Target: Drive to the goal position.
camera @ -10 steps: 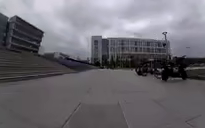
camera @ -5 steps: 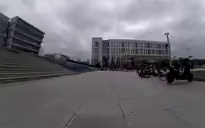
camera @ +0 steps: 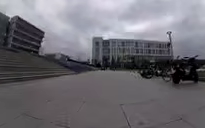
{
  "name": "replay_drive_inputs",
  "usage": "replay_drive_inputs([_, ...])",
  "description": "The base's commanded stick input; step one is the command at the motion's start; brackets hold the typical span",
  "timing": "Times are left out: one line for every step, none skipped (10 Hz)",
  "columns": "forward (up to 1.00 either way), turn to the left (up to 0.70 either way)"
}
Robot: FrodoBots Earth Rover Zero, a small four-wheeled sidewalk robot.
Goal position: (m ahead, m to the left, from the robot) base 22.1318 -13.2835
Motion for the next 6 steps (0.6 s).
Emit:
replay_drive_inputs([0.7,0.0])
replay_drive_inputs([0.7,0.0])
replay_drive_inputs([0.7,0.0])
replay_drive_inputs([0.7,0.0])
replay_drive_inputs([0.7,0.0])
replay_drive_inputs([0.7,0.0])
